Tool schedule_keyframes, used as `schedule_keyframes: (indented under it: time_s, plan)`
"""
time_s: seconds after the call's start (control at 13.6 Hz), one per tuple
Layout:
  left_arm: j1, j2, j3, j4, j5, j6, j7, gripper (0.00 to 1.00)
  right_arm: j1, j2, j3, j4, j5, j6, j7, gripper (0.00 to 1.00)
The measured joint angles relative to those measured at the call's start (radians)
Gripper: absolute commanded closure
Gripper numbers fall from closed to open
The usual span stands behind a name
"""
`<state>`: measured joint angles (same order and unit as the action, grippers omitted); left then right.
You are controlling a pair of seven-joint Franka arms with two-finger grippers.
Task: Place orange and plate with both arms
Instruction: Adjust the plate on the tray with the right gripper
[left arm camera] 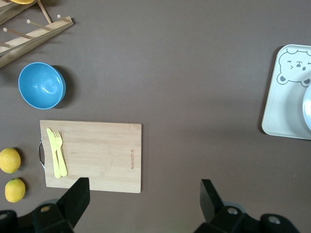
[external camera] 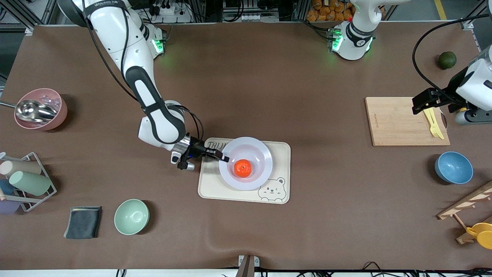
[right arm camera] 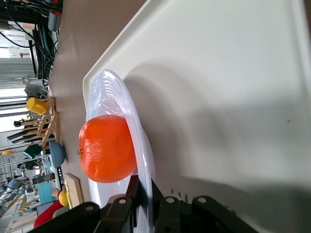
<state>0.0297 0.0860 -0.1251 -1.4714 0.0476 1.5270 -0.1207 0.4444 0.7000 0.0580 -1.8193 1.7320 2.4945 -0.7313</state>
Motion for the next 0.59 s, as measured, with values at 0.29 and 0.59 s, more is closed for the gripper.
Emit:
schedule_keyframes:
  time_s: [0.29,0.59]
  plan:
    - [0.000,0.000,0.000,0.000,0.000,0.000,0.000,0.00,0.030,0.002,0.001,0.006,0.000,0.041,0.001,1.00]
    - [-0.001,0.000,0.000,0.000,0.000,0.000,0.000,0.00,0.030,0.004,-0.002,0.012,0.000,0.043,0.001,0.64]
